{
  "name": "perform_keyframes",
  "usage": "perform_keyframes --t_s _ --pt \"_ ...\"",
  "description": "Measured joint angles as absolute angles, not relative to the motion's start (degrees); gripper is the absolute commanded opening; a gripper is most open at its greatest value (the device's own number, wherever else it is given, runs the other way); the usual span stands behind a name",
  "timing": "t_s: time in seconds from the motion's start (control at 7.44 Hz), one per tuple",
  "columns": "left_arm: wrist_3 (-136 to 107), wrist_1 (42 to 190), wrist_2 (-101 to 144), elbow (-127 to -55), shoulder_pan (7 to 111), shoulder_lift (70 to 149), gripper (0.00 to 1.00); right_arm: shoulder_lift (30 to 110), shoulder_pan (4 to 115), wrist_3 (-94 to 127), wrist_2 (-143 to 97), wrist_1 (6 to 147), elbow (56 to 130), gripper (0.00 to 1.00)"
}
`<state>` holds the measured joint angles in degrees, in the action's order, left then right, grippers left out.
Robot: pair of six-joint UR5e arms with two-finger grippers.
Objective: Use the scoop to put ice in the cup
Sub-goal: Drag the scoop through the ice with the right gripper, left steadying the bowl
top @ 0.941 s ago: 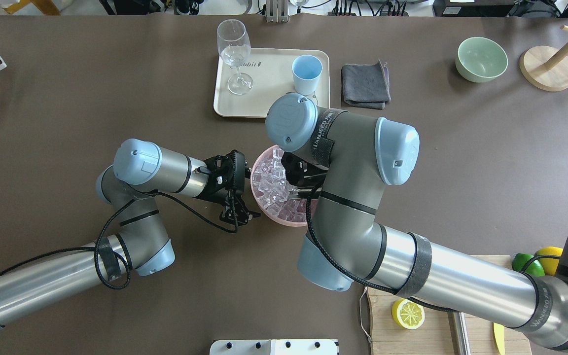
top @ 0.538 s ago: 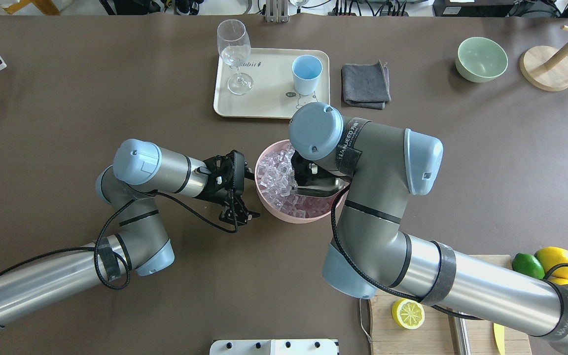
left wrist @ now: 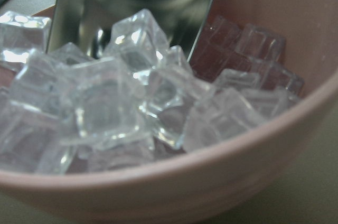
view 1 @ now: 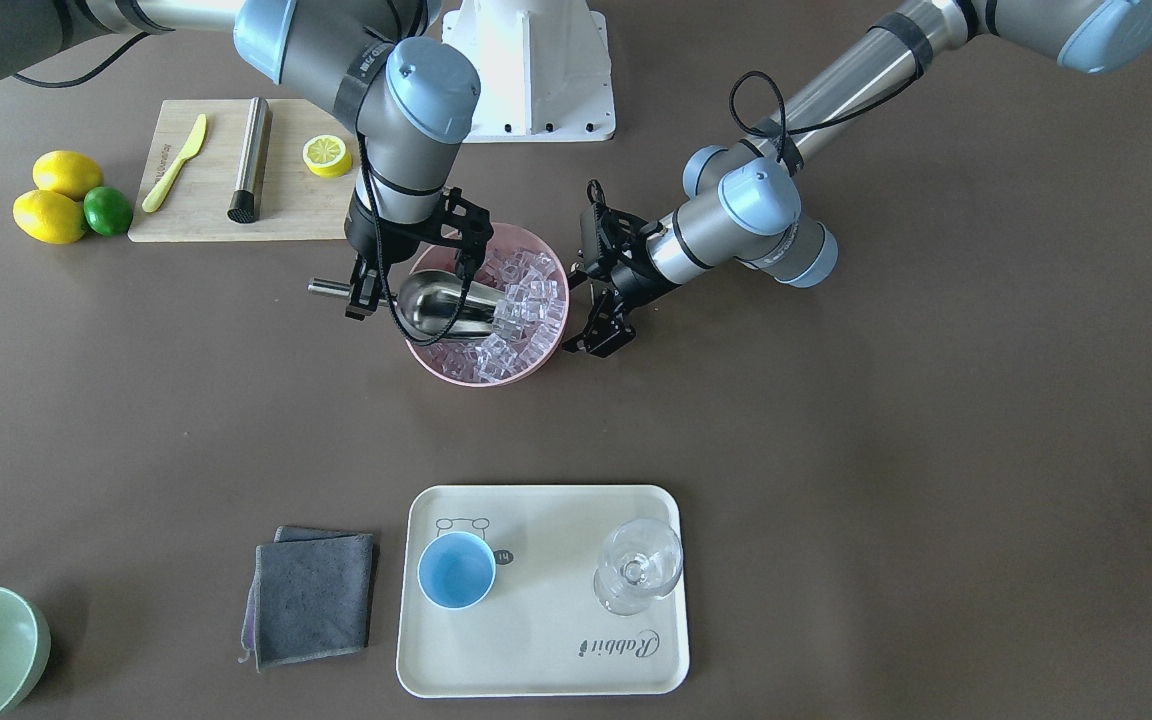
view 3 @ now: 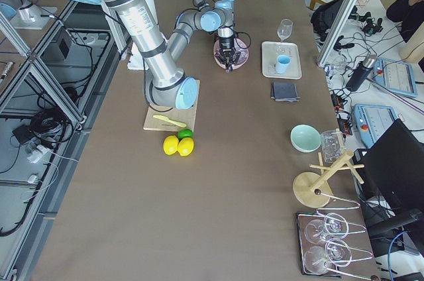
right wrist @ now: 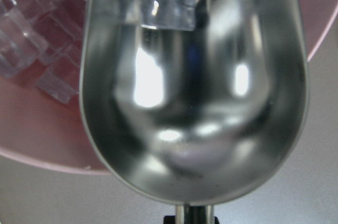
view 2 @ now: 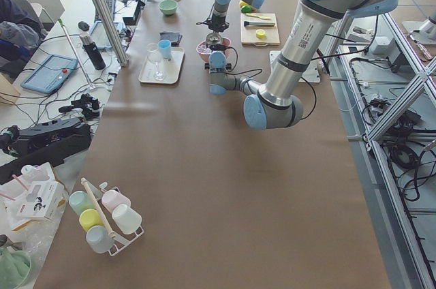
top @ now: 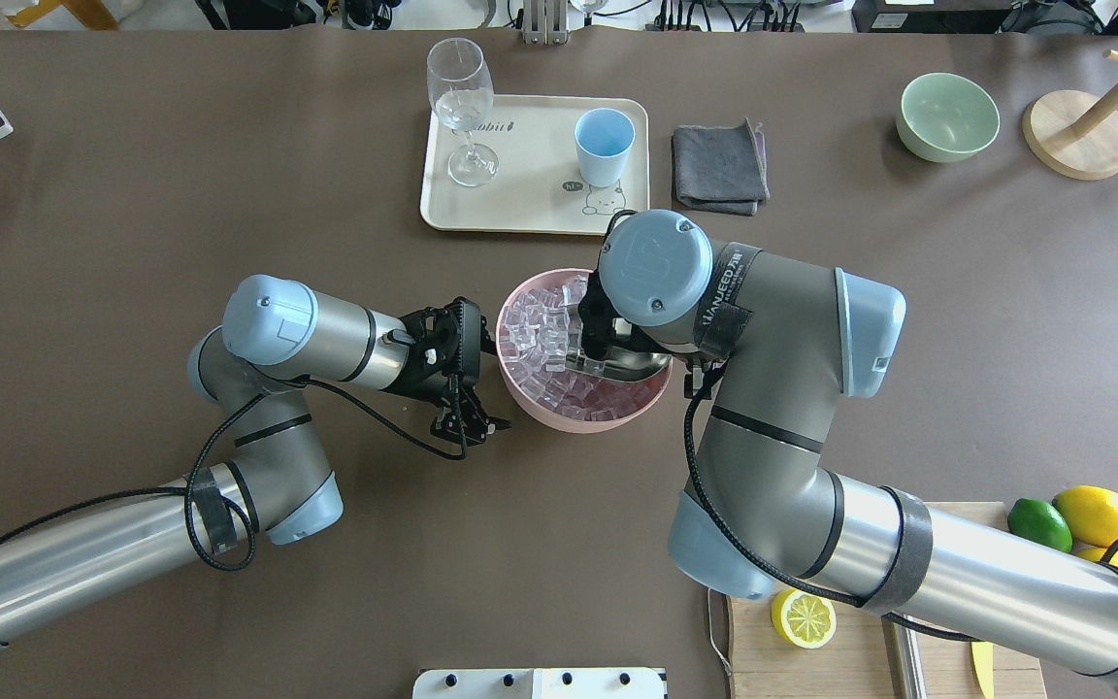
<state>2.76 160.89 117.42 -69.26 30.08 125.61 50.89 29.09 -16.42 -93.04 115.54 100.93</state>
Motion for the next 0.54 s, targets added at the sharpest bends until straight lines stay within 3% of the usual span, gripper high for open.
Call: perform_keyframes --t_s 0.54 --pt "2.88 160.85 117.42 -69.26 30.06 125.55 0.98 53.55 29.09 -10.48 -93.3 109.59 103.1 0.0"
